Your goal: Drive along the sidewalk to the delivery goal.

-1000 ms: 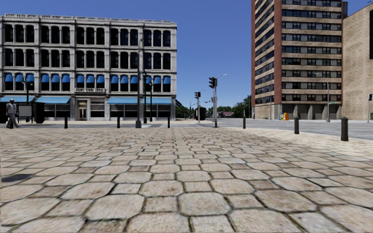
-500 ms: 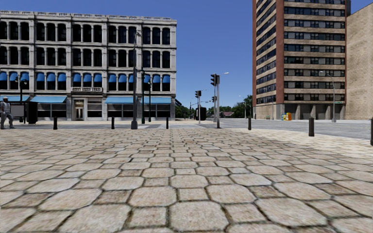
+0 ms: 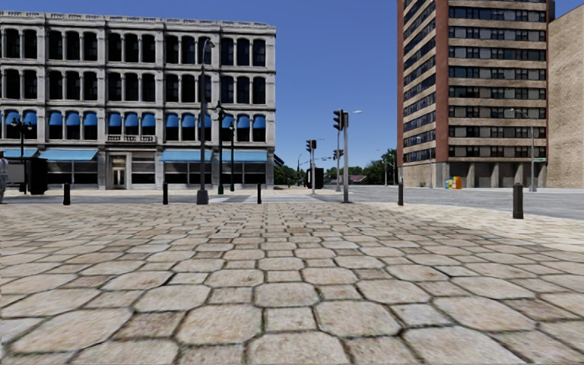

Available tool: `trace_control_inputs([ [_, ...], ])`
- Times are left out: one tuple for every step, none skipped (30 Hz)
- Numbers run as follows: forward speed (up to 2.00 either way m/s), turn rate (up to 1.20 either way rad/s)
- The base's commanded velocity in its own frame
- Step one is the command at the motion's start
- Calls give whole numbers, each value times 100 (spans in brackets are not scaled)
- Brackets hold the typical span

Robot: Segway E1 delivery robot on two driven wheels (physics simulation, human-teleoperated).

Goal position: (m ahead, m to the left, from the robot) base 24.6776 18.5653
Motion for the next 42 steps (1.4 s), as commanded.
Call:
trace_control_inputs([
  [196,0],
  [196,0],
  [196,0],
  [196,0],
  [196,0],
  [196,0],
  [196,0],
  [196,0],
  [196,0],
  [196,0],
  [196,0],
  [196,0],
  [196,0],
  [196,0],
  [196,0],
  [196,0],
  [196,0],
  [196,0],
  [196,0],
  [196,0],
  [196,0],
  [196,0],
  [196,0],
  [196,0],
  [196,0],
  [196,0],
  [196,0],
  [196,0],
  [196,0],
  [196,0],
  [196,0],
  [197,0],
  [197,0],
  [197,0],
  [197,0],
  [197,0],
  [197,0],
  [197,0],
  [197,0],
  [197,0],
  [197,0],
  [197,0],
])
